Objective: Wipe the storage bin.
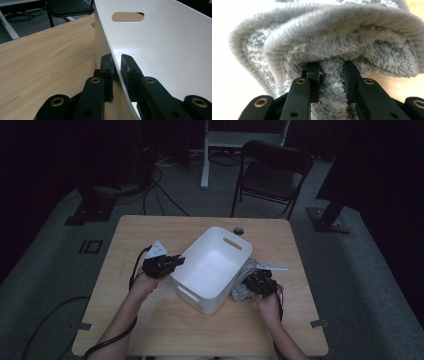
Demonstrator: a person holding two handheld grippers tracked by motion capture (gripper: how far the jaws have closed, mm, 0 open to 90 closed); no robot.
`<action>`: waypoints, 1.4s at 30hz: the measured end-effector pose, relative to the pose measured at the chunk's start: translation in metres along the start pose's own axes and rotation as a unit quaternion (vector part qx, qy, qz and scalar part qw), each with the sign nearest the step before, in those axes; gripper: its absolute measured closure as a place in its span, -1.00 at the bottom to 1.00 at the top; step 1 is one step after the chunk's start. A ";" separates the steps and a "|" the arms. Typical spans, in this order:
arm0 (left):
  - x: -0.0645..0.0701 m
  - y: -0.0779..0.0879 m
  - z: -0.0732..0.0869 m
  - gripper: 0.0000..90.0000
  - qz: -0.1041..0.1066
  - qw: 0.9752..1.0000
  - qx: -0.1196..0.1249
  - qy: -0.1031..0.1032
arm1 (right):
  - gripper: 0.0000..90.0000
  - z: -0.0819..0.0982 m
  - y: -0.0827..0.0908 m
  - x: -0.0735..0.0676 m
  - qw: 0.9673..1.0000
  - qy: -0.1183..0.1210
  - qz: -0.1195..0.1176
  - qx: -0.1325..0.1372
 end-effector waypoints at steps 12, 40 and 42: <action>-0.014 0.011 0.008 0.80 0.030 0.999 -0.003 -0.020 | 0.62 -0.020 0.066 -0.004 0.994 -0.004 -0.036 0.101; -0.013 0.009 0.009 0.81 0.031 0.999 0.009 -0.030 | 0.61 -0.001 -0.015 0.024 0.999 -0.032 -0.013 -0.015; -0.013 0.009 0.008 0.80 0.030 0.999 0.007 -0.028 | 0.61 0.003 -0.023 0.027 0.999 -0.039 -0.018 -0.025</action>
Point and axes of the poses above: each handheld gripper's, and its own axes: y roughly backward along the jaws, z roughly out of its underside, x roughly to its right, the point moved 2 cm from there along -y, roughly forward along the jaws, and after that the axes turned 14 degrees about -x, right-handed, at the moved point
